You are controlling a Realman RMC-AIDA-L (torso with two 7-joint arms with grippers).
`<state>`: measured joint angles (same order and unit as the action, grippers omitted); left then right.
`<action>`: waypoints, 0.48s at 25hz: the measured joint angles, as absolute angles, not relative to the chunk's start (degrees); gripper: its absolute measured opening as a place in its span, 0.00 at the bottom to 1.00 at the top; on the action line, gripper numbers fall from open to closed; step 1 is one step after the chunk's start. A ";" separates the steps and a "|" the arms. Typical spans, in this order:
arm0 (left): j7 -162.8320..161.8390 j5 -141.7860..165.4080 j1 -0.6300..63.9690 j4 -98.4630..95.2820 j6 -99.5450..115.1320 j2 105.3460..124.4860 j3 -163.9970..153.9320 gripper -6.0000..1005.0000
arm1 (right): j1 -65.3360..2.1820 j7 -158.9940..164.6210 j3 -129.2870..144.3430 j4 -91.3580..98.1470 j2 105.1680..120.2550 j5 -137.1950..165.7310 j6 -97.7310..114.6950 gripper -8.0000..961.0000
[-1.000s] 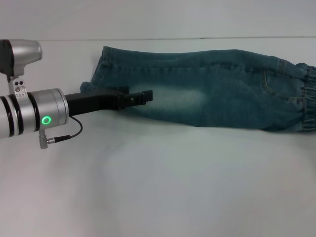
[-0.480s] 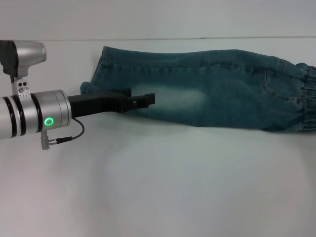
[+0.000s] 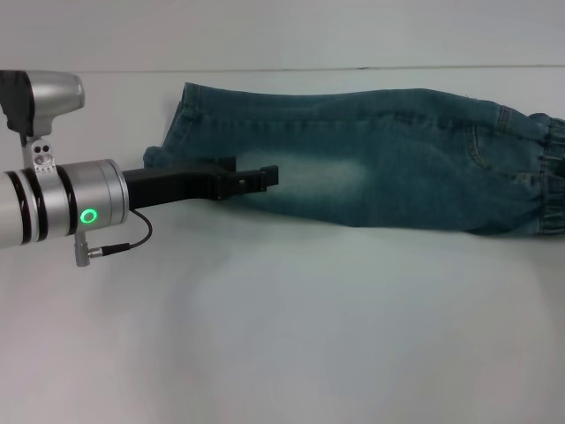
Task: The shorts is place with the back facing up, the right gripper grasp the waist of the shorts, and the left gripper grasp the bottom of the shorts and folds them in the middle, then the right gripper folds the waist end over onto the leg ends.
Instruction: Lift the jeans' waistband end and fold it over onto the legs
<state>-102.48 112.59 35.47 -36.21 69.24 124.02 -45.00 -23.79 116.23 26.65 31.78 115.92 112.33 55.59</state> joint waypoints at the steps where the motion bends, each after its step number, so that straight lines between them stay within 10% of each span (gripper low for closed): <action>1: -102.48 112.57 35.47 -36.21 69.24 124.02 -45.00 0.94 | -23.89 116.34 26.96 31.78 115.89 112.33 55.69 0.82; 12: -102.48 112.50 35.51 -36.21 69.16 124.02 -45.08 0.94 | -24.54 116.63 27.45 32.20 115.84 112.11 58.91 0.82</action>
<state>-102.48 112.50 35.51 -36.21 69.16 124.02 -45.08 -24.54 116.63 27.45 32.20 115.84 112.11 58.91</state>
